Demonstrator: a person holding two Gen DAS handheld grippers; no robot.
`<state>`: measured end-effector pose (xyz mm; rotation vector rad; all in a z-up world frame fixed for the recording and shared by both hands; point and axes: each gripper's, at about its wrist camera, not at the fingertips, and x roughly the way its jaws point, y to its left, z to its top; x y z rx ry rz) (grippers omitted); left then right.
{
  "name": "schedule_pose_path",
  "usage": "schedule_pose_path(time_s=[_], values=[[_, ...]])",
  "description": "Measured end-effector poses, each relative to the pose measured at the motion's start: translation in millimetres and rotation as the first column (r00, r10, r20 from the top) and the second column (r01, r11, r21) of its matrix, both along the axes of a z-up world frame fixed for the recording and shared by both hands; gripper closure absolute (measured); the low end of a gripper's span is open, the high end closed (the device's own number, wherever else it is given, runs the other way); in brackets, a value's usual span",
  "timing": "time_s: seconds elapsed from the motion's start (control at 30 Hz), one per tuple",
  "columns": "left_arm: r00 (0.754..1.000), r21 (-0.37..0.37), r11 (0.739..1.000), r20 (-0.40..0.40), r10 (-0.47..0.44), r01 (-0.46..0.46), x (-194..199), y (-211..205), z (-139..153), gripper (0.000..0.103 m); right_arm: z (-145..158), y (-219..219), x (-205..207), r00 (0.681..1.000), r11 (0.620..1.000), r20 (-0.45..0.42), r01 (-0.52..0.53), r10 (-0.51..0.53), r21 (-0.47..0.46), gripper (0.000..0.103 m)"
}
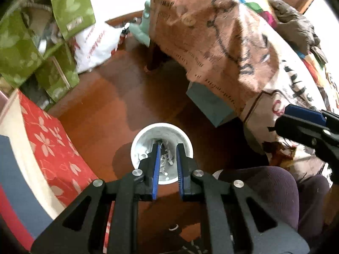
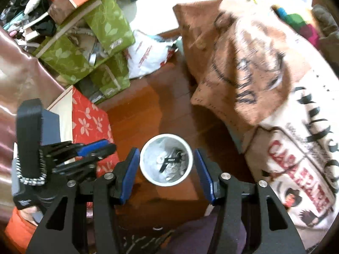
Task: Collect trash
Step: 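Open the left gripper over the cup while the right gripper releases the card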
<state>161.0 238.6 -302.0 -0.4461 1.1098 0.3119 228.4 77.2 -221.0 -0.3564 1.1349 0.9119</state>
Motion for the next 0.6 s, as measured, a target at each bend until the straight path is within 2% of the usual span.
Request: schedule_pose_path(time_s=[0.13,0.2,0.33,0.47,0.6], values=[[0.998,0.085,0.996,0.056,-0.040,0.035,-12,-19,46,0.091,42,-30,-14,0.996,0.997,0.079,0.043,-0.049,0.071,0.053],[0.992,0.138,0.989,0.100,-0.070,0.056,-21,-32,76,0.086,69,-49,-25,0.987,0.990,0.135,0.072,-0.089,0.124,0.053],[0.971,0.206,0.974,0.202,-0.131,0.088,-41,-60,131,0.085,126,-92,-56,0.944,0.961,0.265,0.129,-0.194,0.245,0.053],[0.934,0.263,0.958,0.299,-0.193,0.114,-61,-90,182,0.085,175,-134,-91,0.888,0.915,0.347,0.169,-0.303,0.366,0.053],[0.878,0.305,0.942,0.404,-0.258,0.137,-86,-122,231,0.082,206,-166,-122,0.831,0.865,0.390,0.198,-0.397,0.461,0.053]])
